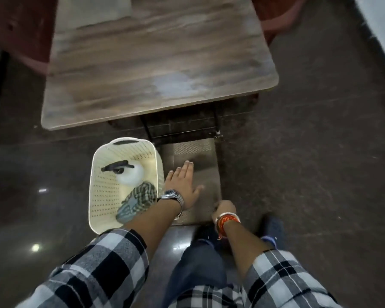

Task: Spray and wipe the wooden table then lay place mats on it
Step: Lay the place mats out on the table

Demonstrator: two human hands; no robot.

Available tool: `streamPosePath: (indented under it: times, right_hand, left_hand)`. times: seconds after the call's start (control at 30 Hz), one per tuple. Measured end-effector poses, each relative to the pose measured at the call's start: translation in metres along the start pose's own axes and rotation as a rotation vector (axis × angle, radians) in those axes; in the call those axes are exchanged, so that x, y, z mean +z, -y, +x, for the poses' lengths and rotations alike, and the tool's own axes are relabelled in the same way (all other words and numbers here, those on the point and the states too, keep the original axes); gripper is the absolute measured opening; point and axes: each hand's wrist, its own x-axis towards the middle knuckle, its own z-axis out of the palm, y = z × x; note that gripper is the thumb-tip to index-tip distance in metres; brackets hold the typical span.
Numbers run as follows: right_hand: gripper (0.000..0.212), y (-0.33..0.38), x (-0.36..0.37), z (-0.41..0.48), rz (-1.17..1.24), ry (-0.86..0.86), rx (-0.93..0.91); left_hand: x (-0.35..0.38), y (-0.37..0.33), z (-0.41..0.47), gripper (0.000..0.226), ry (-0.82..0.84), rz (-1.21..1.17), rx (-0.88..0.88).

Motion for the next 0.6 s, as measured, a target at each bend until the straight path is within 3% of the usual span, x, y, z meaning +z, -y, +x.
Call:
streamPosePath:
  times: [0.1,0.2,0.3,0.43,0.53,0.6]
  right_hand:
    - [0.018,0.009,-0.040,-0.011,0.155,-0.059,-0.073]
    - [0.021,0.020,-0.100,-0.030,0.186,-0.133,-0.415]
    - [0.030,0.028,-0.180,-0.048,0.172,-0.100,-0.728]
    - [0.041,0.040,-0.275,-0.063,0.174,0.016,-0.923]
    - [0.044,0.058,-0.322,-0.065,0.172,0.054,-1.006]
    - [0.045,0.077,-0.350,-0.067,0.166,0.078,-1.052]
  left_hand:
    - [-0.008,-0.013,-0.012,0.085,-0.046,-0.097,-0.164]
    - [-0.034,-0.034,-0.011,0.090,-0.109,-0.321,-0.309]
    - [-0.066,-0.056,-0.003,0.099,-0.308,-0.662,-0.439]
    - [-0.098,-0.073,0.009,0.093,-0.549,-0.956,-0.706]
    - [-0.137,-0.094,0.002,0.081,-0.580,-1.087,-0.821]
    - [-0.162,-0.103,0.000,0.085,-0.596,-1.145,-0.923]
